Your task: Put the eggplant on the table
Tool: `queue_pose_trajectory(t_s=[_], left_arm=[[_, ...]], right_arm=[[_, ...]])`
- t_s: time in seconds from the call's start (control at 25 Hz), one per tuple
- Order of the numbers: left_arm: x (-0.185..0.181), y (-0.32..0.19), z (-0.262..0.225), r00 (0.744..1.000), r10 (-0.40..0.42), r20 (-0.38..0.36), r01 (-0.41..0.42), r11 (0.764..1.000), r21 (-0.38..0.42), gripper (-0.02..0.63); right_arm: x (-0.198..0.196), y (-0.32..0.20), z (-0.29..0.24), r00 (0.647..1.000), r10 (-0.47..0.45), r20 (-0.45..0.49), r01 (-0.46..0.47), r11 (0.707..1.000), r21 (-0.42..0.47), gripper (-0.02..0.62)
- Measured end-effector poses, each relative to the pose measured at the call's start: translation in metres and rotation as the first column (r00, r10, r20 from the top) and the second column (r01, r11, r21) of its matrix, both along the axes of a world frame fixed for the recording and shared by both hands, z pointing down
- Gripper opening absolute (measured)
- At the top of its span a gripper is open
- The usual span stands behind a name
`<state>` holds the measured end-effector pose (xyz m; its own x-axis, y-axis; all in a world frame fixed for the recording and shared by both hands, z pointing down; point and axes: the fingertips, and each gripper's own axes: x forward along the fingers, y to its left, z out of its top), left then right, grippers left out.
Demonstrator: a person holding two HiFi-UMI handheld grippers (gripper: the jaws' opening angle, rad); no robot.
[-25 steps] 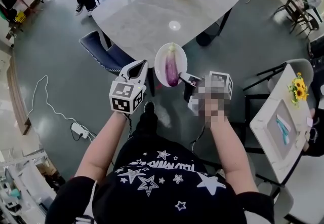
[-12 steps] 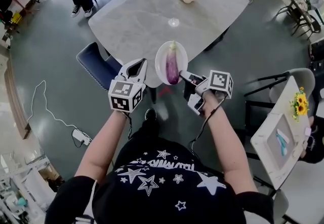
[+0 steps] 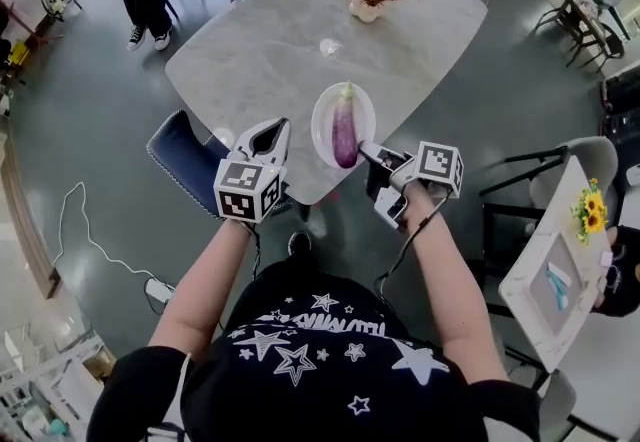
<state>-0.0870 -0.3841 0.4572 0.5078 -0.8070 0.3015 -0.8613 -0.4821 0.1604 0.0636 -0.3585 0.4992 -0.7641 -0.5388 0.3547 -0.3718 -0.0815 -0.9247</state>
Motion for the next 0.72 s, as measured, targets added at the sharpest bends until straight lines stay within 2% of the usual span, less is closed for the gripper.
queue_pose_trajectory(t_s=[0.28,0.72], left_arm=[[-0.001,-0.013,-0.009,1.000,0.029,-0.003,-0.029,0.999,0.039,0.008],[0.002,-0.025,-0.008,1.000,-0.004,-0.003,0.004,0.999,0.039,0.008]], right_arm=[[0.003,-0.009,0.002,0.999,0.033,-0.012,-0.033,0.999,0.016,0.025],[0.003,-0.022,0.011,1.000,0.004,-0.003,-0.004,1.000,0.006,0.025]])
